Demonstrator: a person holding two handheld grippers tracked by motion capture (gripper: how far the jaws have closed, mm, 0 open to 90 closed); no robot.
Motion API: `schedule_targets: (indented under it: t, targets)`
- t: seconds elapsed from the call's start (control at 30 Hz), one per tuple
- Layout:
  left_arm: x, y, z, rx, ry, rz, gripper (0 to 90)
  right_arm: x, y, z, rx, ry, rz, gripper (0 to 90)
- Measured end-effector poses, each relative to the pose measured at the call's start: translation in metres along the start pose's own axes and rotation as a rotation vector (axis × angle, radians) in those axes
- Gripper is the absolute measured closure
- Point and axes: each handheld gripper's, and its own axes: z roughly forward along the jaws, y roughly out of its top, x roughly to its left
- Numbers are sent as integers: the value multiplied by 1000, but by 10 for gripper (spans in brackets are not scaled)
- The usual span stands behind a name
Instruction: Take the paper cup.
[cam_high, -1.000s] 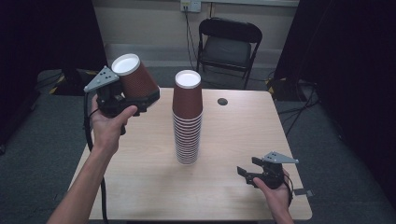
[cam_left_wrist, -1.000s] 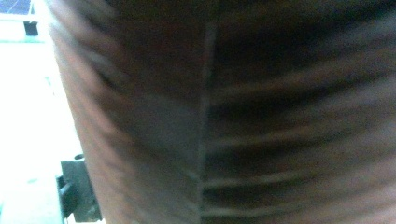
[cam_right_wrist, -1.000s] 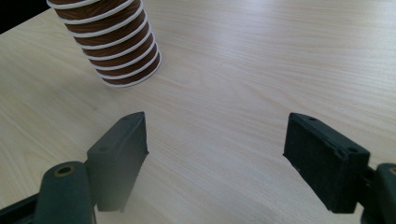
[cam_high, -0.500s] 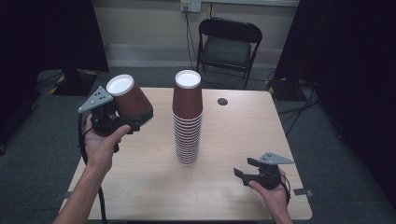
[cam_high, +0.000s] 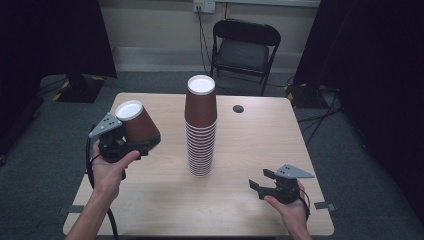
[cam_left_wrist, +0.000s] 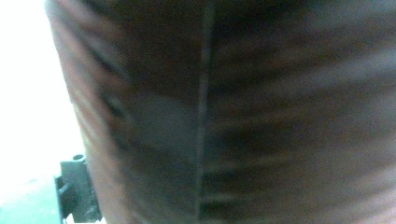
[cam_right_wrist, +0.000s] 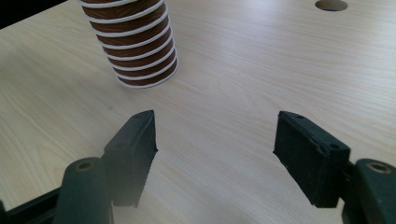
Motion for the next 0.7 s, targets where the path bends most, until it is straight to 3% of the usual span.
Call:
schedule_targets:
  t: [0.07, 0.2, 0.4, 0.5, 0.57, 0.6, 0.7]
  targets:
    - [-2, -5, 0, 30, -21, -2, 102, 3, 1, 0, -9, 6, 4, 293]
    - [-6, -9, -4, 36, -23, -11, 104, 8, 2, 0, -13, 10, -1, 294]
    - [-17, -22, -3, 77, -88, -33, 108, 20, 4, 5, -10, 12, -5, 341]
    - [-25, -36, 4, 98, -132, -73, 109, 28, 5, 9, 1, 36, -19, 349]
    - [-28, -39, 7, 103, -138, -77, 109, 30, 5, 9, 3, 45, -22, 356]
    - [-30, -43, 10, 109, -166, -101, 109, 36, 7, 11, -3, 68, -41, 425]
    - [-33, -46, 14, 113, -187, -132, 109, 46, 10, 13, 1, 103, -73, 442]
